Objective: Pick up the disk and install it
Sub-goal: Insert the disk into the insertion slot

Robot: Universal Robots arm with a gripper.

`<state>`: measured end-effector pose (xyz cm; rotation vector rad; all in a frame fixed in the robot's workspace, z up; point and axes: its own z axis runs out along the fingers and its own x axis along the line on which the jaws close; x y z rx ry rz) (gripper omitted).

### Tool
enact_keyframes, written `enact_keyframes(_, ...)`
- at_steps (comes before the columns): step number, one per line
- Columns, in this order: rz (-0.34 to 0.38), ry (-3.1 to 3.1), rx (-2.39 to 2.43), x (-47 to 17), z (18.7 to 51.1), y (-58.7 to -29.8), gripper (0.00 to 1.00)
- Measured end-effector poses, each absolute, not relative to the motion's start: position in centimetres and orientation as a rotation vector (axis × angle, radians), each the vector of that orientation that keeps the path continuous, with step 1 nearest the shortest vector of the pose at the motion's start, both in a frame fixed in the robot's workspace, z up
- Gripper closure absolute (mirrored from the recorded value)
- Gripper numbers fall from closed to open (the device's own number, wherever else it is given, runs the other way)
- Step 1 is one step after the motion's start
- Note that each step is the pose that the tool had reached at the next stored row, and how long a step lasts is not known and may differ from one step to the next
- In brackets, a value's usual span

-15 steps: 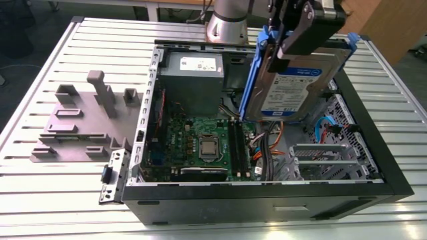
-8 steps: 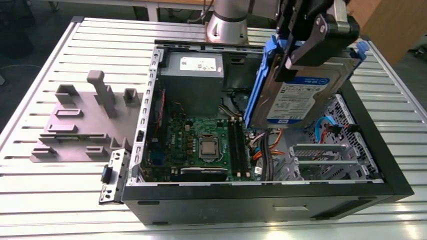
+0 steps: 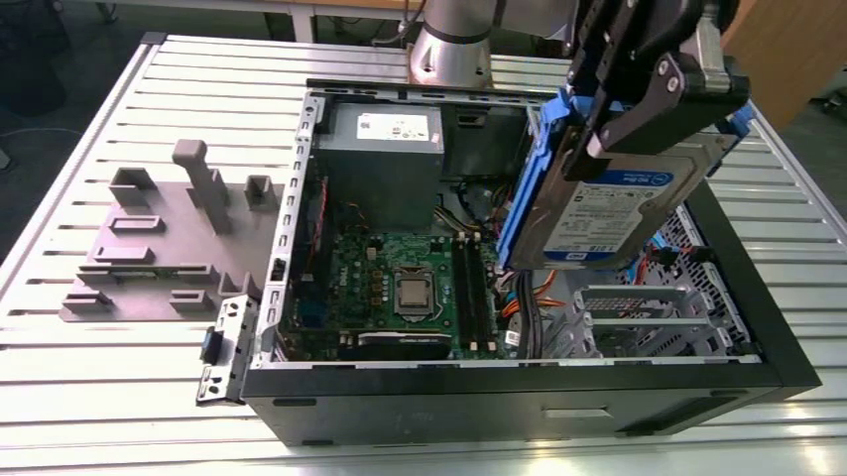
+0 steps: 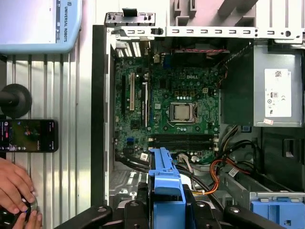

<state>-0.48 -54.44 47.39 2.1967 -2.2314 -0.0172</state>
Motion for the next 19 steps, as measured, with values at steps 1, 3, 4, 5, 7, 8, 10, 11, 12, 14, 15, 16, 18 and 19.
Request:
enact_keyframes(1, -0.017, -2.231, 2.197, -0.4, 47.4, -54.6, 0.64)
enact_keyframes(3, -0.017, -2.231, 2.197, -0.2, 47.3, -54.8, 0.64)
enact_keyframes(4, -0.017, -2.231, 2.197, -0.1, 47.2, -54.9, 0.64)
enact_keyframes(5, -0.017, -2.231, 2.197, 0.0, 47.2, -54.9, 0.64)
enact_keyframes(7, -0.017, -2.231, 2.197, 0.2, 47.0, -55.0, 0.64)
enact_keyframes(8, -0.017, -2.231, 2.197, 0.4, 47.0, -55.0, 0.64)
enact_keyframes(10, -0.017, -2.231, 2.197, 0.9, 46.8, -55.1, 0.64)
enact_keyframes(11, -0.017, -2.231, 2.197, 1.1, 46.8, -55.2, 0.64)
enact_keyframes(12, -0.017, -2.231, 2.197, 1.2, 46.7, -55.3, 0.64)
enact_keyframes(14, -0.017, -2.231, 2.197, 1.4, 46.7, -55.5, 0.64)
enact_keyframes(15, -0.017, -2.231, 2.197, 1.5, 46.6, -55.7, 0.64)
enact_keyframes(16, -0.017, -2.231, 2.197, 1.7, 46.6, -55.8, 0.64)
enact_keyframes(18, -0.017, -2.231, 2.197, 2.0, 46.6, -56.0, 0.64)
enact_keyframes(19, -0.017, -2.231, 2.197, 2.2, 46.5, -56.0, 0.64)
